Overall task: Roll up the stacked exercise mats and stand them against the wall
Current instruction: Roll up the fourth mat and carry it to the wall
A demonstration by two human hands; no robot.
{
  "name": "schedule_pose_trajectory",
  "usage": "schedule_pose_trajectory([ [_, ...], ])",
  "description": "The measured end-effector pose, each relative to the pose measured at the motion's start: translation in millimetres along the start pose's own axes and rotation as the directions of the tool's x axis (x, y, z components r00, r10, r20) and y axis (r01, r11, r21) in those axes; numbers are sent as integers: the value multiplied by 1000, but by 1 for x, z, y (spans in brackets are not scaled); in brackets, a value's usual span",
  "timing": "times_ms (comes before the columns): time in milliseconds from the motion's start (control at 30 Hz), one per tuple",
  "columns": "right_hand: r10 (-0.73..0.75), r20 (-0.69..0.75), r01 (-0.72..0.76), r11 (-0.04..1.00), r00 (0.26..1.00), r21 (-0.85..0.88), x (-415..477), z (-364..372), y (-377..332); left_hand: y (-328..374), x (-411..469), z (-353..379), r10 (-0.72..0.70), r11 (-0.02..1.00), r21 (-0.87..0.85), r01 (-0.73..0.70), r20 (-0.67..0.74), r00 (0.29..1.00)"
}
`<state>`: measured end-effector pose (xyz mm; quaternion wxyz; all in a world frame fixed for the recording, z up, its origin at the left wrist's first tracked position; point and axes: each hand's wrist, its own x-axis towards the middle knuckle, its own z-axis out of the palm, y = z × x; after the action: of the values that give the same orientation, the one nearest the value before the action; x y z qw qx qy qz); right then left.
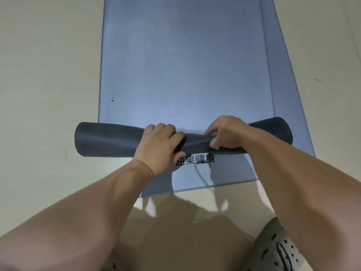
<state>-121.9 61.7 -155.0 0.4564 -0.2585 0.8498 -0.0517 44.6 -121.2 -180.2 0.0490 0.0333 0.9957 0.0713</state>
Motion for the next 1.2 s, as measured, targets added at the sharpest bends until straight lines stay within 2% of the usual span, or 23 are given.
schedule_pose_trajectory([
  [67,33,7,-34,993,999,113,4,-6,2,5,-7,12,16,1000,16,-12,-218,976],
  [133,34,10,-35,988,999,148,8,-8,2,6,-9,21,-3,999,30,12,-281,960],
  [300,32,-59,-26,995,998,95,22,-6,0,1,1,30,-162,987,-44,157,-162,973],
  [400,40,-220,-32,999,975,36,19,2,0,-1,14,30,-231,971,-92,222,-104,967],
  [467,-23,-410,-11,997,912,-81,15,16,-1,-4,24,29,-261,960,-125,250,-78,962],
  [533,-96,-576,-29,979,812,-204,10,35,0,-10,34,27,-278,949,-170,265,-62,959],
  [600,-146,-666,-73,954,732,-289,2,54,0,-18,48,22,-289,938,-205,278,-25,957],
  [633,-179,-654,-74,938,735,-340,-3,63,1,-22,55,19,-295,934,-208,292,14,955],
  [700,-226,-559,-34,909,798,-416,-7,82,4,-29,67,14,-298,930,-202,308,81,951],
  [800,-145,-448,-65,905,882,-421,-4,86,3,-35,79,11,-285,937,-172,305,130,950],
  [867,-107,-417,-92,899,903,-429,3,74,-3,-35,84,11,-322,936,-109,334,113,940],
  [967,-87,-379,-111,875,921,-471,15,60,-7,-19,81,7,-401,915,-39,401,18,916],
  [1033,-79,-375,-127,860,924,-494,22,55,-7,1,65,10,-352,935,-44,351,-21,936],
  [1100,-79,-365,-131,846,928,-517,30,52,-5,15,43,20,-318,948,-2,319,60,946],
  [1200,-101,-374,-118,846,922,-520,45,41,-5,12,23,38,-389,921,96,377,220,895],
])
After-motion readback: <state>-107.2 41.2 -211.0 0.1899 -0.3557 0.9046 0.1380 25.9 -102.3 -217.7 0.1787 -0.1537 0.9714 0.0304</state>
